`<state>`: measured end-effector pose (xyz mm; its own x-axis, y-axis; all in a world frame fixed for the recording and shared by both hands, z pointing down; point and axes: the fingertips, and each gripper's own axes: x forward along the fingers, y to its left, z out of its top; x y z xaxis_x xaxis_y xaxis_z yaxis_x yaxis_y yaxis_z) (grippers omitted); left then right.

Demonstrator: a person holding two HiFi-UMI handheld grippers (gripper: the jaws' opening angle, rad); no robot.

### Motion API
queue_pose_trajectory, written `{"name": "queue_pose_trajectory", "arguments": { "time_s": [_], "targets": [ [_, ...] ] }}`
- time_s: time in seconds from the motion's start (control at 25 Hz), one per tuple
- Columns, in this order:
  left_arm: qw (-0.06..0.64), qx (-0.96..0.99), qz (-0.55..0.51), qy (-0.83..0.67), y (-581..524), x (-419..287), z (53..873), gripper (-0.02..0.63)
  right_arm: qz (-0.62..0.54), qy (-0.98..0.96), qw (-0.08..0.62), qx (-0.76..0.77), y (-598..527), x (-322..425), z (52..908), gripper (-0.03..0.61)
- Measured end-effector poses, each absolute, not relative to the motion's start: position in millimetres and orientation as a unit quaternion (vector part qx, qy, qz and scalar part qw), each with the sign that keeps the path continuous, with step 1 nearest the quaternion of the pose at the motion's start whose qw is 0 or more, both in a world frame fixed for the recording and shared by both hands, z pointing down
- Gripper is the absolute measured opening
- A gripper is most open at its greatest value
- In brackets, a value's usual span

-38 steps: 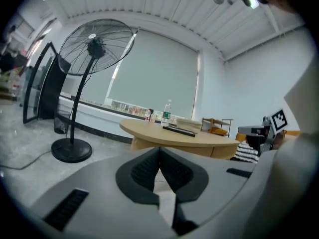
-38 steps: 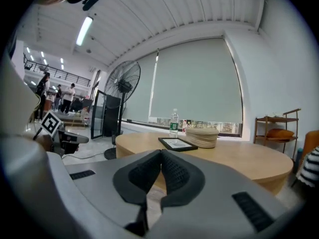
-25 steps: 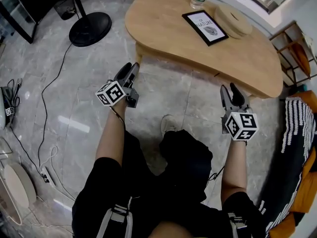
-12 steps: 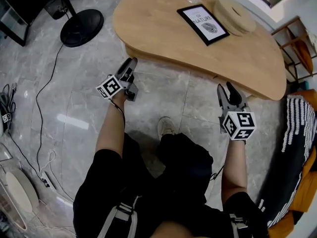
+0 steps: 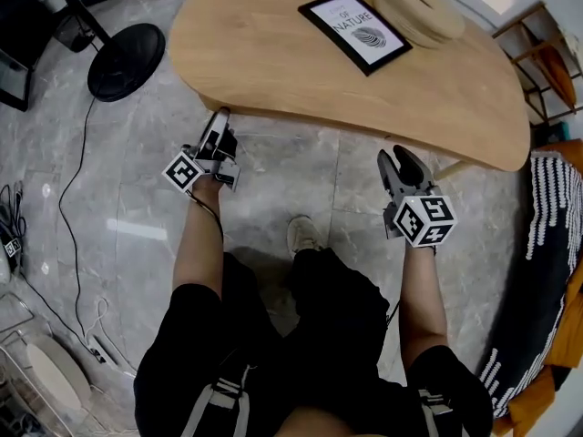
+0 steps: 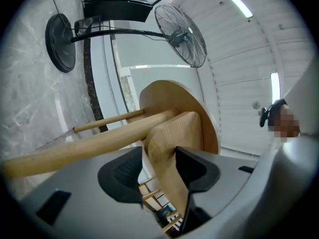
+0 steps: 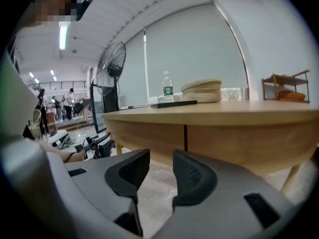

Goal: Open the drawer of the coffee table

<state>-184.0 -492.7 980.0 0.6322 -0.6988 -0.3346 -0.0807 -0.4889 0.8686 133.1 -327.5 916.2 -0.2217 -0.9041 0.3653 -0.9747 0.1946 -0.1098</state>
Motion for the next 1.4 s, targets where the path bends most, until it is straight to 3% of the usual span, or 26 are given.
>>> {"name": "queue_pose_trajectory", "arguments": {
  "time_s": [0.04, 0.4, 0.8, 1.4],
  "targets": [
    [0.438, 0.788, -0.36, -0.241, -493, -185, 978, 0.209, 0.173, -0.766, 0.089, 0.612, -331, 133, 925, 0.163],
    [0.438, 0.787, -0.383, -0.207, -497, -181, 981, 0.182, 0.27, -0.747, -0.101, 0.599, -361, 152, 995, 0.175],
    [0.432, 0.794, -0.381, -0.195, -503, -177, 988, 0.166, 0.24, -0.776, -0.224, 0.539, -386, 167, 997, 0.176],
    [0.432, 0.8, -0.363, -0.204, -475, -183, 989, 0.161, 0.254, -0.78, -0.279, 0.5, -360, 162, 995, 0.126]
  ]
}}
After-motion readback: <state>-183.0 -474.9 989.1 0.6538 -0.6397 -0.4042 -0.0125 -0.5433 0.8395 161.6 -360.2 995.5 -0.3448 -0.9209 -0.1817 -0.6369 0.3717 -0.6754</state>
